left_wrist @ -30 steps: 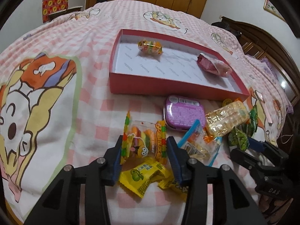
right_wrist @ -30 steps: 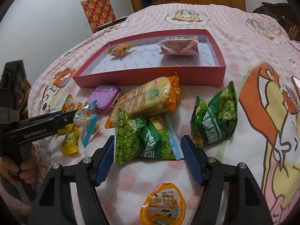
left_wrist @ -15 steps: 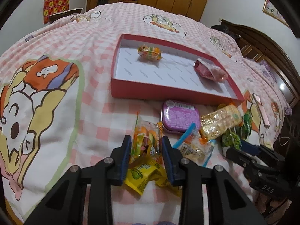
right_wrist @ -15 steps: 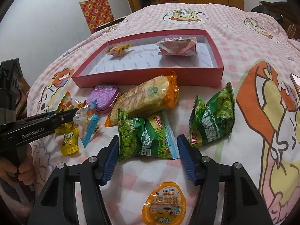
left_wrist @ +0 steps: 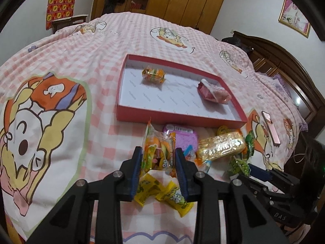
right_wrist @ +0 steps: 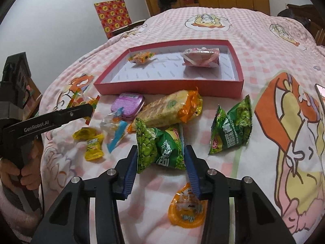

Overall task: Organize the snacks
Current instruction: 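Close the left tool on the gummy bag while the right tool grasps the green pea bag, then carry the gummy bag in the left tool into the box while the right tool carries the pea bag there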

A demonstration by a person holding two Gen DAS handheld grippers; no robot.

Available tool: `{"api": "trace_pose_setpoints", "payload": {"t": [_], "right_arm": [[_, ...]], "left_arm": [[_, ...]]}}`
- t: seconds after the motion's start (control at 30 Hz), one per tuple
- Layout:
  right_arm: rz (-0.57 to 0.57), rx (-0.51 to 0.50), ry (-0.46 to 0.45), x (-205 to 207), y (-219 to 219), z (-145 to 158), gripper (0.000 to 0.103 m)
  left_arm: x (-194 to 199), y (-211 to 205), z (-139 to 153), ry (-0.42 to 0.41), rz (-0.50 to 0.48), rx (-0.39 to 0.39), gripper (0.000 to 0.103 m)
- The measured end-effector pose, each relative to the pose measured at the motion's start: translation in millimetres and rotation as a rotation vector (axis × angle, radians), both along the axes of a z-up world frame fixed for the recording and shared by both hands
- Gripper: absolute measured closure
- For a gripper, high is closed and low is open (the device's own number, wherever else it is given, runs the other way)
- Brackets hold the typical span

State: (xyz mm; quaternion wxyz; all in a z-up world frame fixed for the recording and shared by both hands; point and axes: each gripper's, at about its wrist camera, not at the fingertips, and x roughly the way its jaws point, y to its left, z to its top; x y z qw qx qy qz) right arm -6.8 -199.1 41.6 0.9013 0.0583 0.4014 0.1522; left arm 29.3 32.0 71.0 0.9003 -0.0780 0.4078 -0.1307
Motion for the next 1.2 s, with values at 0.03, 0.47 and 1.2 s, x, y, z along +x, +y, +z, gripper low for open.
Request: {"api": "trace_pose_setpoints", "payload": {"t": [0.03, 0.47, 1.2], "right_arm": [[0.003, -0.001, -0.004, -2, 0, 2, 0.058], [-0.003, -0.025, -0.039, -8, -8, 22, 0.058], [-0.067, -0.061, -0.037, 64, -40, 53, 0.058]], "left_arm": [[0, 0, 2, -0.003, -0.001, 0.0, 0.07], [9, -3, 16, -0.024, -0.008, -0.015, 0.07], [83, -18, 22, -0.039, -0.011, 0.061, 0.07]]}}
